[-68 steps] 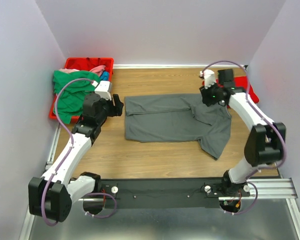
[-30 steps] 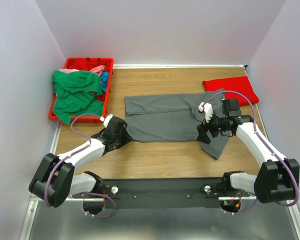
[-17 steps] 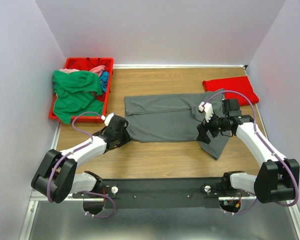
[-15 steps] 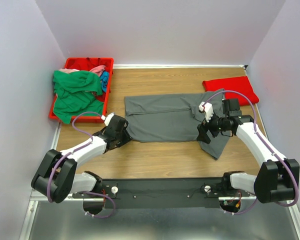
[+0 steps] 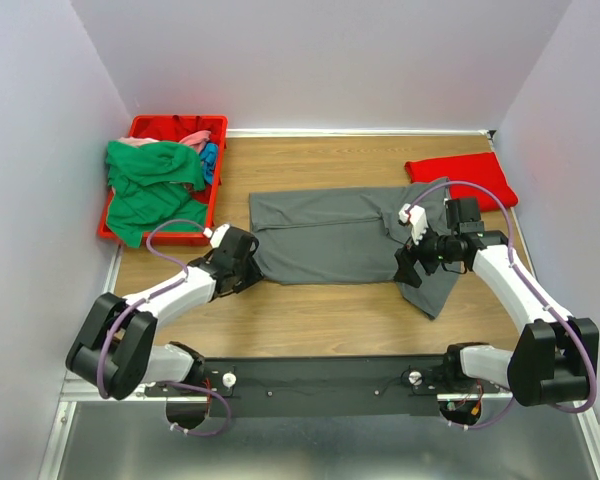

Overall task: Fold and stack the t-shirts
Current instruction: Fold the tshirt

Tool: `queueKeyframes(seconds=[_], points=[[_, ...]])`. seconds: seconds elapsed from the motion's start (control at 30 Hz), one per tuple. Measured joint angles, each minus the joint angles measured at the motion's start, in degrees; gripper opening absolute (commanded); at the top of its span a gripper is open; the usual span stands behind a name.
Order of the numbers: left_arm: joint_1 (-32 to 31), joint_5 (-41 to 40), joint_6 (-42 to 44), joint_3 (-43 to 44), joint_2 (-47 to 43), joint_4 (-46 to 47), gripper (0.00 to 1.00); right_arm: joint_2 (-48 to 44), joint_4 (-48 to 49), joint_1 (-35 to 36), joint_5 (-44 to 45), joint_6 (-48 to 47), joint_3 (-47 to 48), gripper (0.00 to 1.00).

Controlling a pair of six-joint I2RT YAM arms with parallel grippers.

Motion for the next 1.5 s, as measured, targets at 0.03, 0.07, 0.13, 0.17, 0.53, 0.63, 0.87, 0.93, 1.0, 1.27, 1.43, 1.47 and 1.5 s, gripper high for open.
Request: queueKeyframes(seconds=[0.03, 0.07, 0.13, 0.17, 0.53, 0.63, 0.87, 0.93, 1.0, 1.27, 1.43, 1.47, 1.5], points=[[0.0, -0.2, 0.0, 0.6, 0.6, -0.3, 0.47, 0.0, 0.0, 0.0, 0.0, 0.0, 0.0, 1.0], [0.0, -0.2, 0.0, 1.0, 1.0, -0.4, 0.47, 0.0, 0.0, 0.0, 0.0, 0.0, 0.0, 1.0], [0.0, -0.4, 0.0, 1.5, 1.6, -0.8, 0.47, 0.0, 0.0, 0.0, 0.0, 0.0, 0.0, 1.0], [-0.1, -0.4, 0.0, 1.9, 2.1, -0.9, 0.47, 0.0, 0.0, 0.0, -0.1, 0.0, 0.0, 1.0], [-0.6, -1.6, 0.0, 5.0, 5.5, -2.2, 0.41, 0.0, 0.0, 0.0, -0.7, 0.0, -0.3, 1.0], [-0.6, -1.7, 0.2, 6.0, 6.5, -2.5, 0.38, 0.0, 0.0, 0.0, -0.8, 0.0, -0.3, 1.0], [-0.7, -1.7, 1.2, 8.4, 9.4, -2.5, 0.34, 0.0, 0.0, 0.0, -0.8, 0.0, -0.3, 1.0], [-0.7, -1.7, 1.5, 8.6, 9.7, -2.3, 0.28, -0.1, 0.0, 0.0, -0.8, 0.0, -0.3, 1.0], [-0.6, -1.7, 1.9, 8.6, 9.9, -2.3, 0.27, -0.2, 0.0, 0.0, -0.9, 0.0, -0.3, 1.0], [-0.7, -1.4, 4.2, 9.2, 9.9, -2.2, 0.06, -0.2, 0.0, -0.1, -0.9, 0.0, -0.3, 1.0], [-0.7, -0.9, 5.9, 9.6, 9.9, -1.6, 0.0, -0.2, 0.0, -0.2, -0.9, 0.0, -0.3, 1.0], [-0.6, -0.5, 6.3, 9.6, 9.9, -1.4, 0.0, -0.2, 0.0, -0.3, -0.9, 0.0, -0.3, 1.0], [-0.7, -0.4, 6.4, 9.6, 9.9, -1.4, 0.0, -0.2, 0.0, -0.3, -0.9, 0.0, -0.3, 1.0]])
